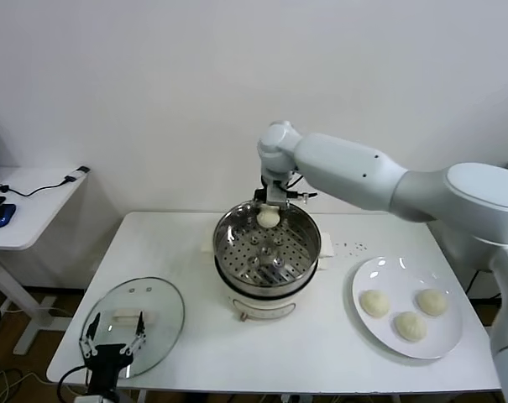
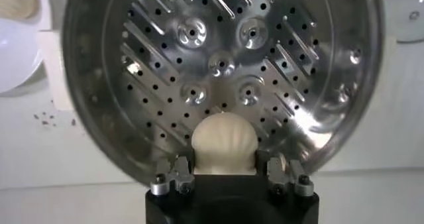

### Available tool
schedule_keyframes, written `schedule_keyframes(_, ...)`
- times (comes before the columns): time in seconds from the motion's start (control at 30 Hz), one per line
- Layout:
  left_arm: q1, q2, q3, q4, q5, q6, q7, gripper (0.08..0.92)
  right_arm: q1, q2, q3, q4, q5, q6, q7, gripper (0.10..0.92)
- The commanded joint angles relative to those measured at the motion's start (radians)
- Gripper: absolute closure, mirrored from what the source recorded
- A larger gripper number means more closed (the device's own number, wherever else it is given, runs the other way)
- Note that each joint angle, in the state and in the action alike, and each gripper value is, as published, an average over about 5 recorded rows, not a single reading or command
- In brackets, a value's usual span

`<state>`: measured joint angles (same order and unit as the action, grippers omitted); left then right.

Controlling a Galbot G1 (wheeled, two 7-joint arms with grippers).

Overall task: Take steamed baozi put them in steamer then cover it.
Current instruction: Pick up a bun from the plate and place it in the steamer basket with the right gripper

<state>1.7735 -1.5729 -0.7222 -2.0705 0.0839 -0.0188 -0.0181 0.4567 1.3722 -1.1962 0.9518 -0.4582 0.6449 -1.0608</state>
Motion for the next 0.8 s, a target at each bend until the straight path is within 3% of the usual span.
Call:
schedule_keyframes(0.03, 0.001, 0.004, 0.0, 0.011, -0.002, -0.003, -0.003, 0.177, -0.101, 0.062, 0.051, -0.115, -0.112, 0.028, 0.012, 0.431)
schedule_keyframes(0.33, -0.001, 0.003, -0.002, 0.023, -0.004, -0.004, -0.007, 0.177, -0.113, 0.068, 0.045, -0.133, -0.083, 0.012, 0.008, 0.423)
schedule_keyframes(0.6, -0.003, 0.002, 0.001, 0.02, -0.002, -0.002, -0.008, 0.177, -0.045, 0.024, 0.026, -0.05, 0.036, -0.024, -0.017, 0.241)
schedule_keyframes(0.8, -0.002, 0.003, 0.004, 0.014, -0.001, -0.002, -0.008, 0.177, 0.066, -0.095, -0.018, 0.122, 0.132, -0.063, -0.042, 0.203)
